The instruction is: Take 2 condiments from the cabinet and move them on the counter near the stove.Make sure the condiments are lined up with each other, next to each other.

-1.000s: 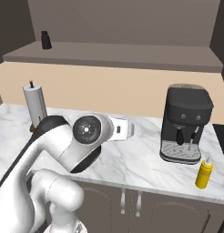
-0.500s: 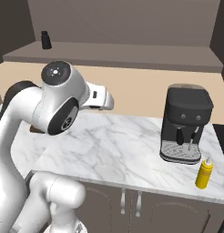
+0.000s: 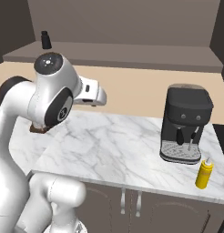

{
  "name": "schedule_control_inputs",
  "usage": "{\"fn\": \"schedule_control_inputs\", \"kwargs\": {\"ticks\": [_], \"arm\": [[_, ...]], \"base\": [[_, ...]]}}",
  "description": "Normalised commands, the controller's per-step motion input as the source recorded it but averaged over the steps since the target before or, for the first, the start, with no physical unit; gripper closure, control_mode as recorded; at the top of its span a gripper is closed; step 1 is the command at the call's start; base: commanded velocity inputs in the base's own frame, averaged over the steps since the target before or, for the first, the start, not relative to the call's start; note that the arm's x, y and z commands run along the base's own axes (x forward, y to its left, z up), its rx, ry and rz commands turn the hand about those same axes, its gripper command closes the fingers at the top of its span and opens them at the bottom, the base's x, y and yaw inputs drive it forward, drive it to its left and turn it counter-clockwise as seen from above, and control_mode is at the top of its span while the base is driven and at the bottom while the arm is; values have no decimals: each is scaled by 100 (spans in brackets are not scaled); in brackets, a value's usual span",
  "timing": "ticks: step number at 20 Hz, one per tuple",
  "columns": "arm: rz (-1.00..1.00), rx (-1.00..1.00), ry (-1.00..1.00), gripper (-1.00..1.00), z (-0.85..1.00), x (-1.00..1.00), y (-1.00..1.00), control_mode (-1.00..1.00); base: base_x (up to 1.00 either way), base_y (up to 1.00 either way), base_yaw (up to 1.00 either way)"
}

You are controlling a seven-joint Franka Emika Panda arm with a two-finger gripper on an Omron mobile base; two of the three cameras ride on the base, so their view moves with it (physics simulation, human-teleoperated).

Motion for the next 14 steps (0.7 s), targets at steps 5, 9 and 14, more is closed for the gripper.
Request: {"fn": "schedule_control_inputs", "kwargs": {"ticks": [5, 9, 14], "arm": [[0, 0, -3, -100, 4, 14, 61, -100], [1, 0, -5, -100, 23, 7, 60, -100], [3, 0, -5, -100, 31, 12, 51, -100]], "base": [[0, 0, 0], [0, 0, 0], [0, 0, 0]]}}
